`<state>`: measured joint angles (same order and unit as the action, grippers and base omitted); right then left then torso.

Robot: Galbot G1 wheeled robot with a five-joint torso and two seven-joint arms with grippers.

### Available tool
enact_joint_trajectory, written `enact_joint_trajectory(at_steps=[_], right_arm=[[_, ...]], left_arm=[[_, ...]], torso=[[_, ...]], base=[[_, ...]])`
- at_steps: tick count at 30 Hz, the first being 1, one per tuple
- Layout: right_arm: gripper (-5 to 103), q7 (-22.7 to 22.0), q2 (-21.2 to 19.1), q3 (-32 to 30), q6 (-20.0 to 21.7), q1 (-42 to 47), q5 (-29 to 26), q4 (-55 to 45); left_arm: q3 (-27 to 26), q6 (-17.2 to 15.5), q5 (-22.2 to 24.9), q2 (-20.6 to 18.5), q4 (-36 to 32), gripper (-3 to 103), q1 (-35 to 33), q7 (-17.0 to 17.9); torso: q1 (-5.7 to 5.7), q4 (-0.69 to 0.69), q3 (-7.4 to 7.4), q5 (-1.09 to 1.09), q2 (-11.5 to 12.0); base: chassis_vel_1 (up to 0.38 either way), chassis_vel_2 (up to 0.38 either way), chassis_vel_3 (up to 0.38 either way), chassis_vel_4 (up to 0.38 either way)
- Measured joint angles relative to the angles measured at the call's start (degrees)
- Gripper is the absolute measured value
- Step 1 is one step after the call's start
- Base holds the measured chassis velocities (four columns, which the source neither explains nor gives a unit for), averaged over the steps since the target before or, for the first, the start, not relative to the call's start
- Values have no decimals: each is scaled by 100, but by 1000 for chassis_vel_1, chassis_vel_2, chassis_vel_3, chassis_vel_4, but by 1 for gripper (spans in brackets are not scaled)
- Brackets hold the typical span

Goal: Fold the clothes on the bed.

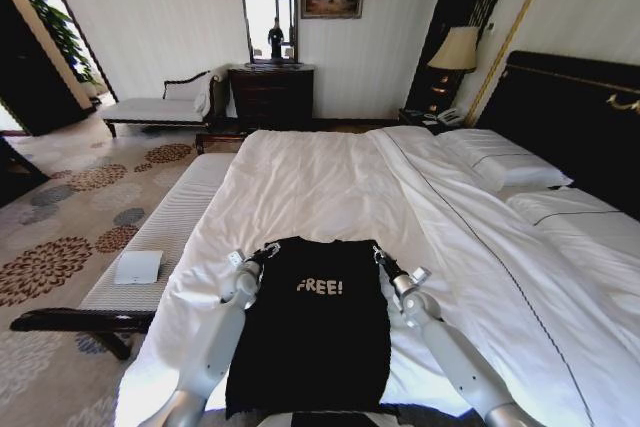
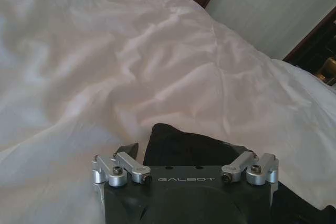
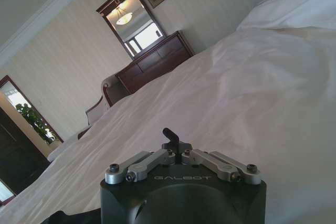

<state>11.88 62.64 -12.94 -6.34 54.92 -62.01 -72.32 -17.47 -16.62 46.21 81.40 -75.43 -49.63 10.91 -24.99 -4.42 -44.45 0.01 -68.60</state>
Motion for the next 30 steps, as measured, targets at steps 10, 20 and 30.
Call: enact_joint_trajectory(at_steps=[10, 20, 30], right_arm=[[0, -2, -18, -19, -5, 46, -8, -134], [0, -38, -59, -31, -7, 83, -46, -318], [0, -117, -227, -34, -49, 159, -185, -604]], left_arm=[[-109, 25, -34, 90, 279, 55, 165, 7], [-178, 71, -11, 96, 247, 17, 71, 31], [-191, 89, 43, 19, 206, 2, 101, -35]], torso=[[0, 0, 0, -1, -1], [0, 0, 0, -1, -1], [1, 0, 0, -1, 0]], base=[[0, 0, 0, 0], [0, 0, 0, 0], [0, 0, 0, 0]])
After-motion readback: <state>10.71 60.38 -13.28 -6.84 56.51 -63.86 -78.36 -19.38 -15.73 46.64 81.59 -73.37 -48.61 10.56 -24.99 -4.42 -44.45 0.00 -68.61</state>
